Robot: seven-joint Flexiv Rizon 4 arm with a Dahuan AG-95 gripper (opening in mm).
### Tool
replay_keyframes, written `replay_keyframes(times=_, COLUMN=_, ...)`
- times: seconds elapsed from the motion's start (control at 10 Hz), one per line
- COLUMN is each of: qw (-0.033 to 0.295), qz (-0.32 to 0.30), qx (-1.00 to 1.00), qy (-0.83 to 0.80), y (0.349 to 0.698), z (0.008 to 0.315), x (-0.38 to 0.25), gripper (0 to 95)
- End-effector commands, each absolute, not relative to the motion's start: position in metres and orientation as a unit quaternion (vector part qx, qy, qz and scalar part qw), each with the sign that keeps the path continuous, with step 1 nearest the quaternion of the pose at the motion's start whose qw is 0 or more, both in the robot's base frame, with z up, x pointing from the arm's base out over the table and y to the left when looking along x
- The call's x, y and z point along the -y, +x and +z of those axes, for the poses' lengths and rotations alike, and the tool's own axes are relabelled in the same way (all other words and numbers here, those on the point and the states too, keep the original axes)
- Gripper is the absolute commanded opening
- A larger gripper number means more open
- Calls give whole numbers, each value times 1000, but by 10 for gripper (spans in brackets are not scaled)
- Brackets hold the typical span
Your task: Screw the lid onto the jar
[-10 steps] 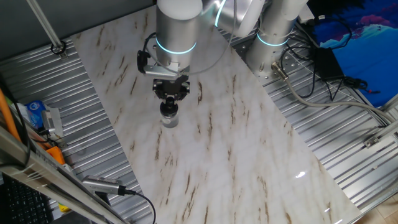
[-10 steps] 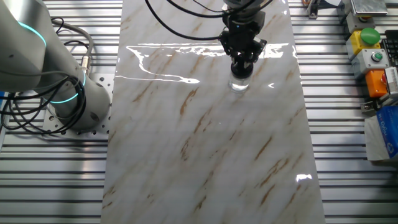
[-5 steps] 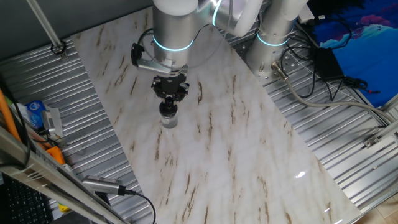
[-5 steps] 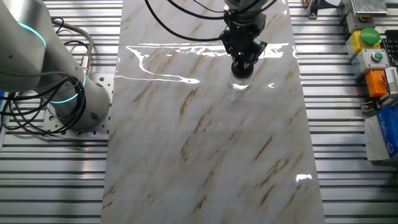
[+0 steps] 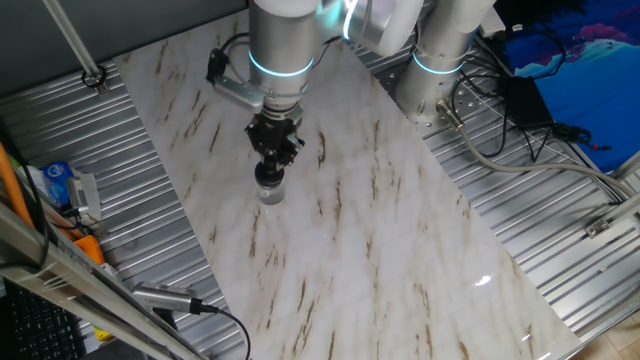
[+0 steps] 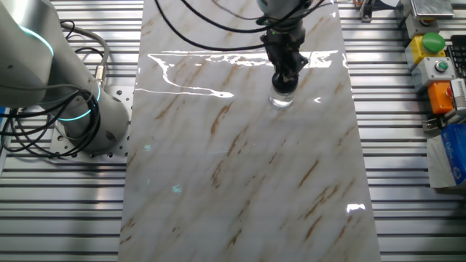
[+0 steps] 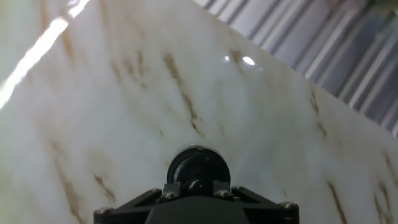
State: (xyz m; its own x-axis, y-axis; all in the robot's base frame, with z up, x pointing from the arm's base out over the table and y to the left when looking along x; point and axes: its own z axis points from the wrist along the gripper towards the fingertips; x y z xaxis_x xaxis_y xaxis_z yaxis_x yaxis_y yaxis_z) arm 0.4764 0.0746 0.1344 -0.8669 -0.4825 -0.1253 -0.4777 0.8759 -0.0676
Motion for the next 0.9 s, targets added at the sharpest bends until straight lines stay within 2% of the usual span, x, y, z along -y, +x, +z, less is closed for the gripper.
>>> replay_keyframes(times=0.1, qw=92, qz=-6, qx=-995, qy=-46, y=475, z=133, x=-75, gripper=0)
replay_keyframes(times=0.6, qw=103, qz=1, qx=-993, qy=60, y=476, z=133, x=-74, gripper=0)
replay_keyframes(times=0.9, qw=103, qz=-5, qx=-993, qy=57, y=477, z=133, x=-73, gripper=0)
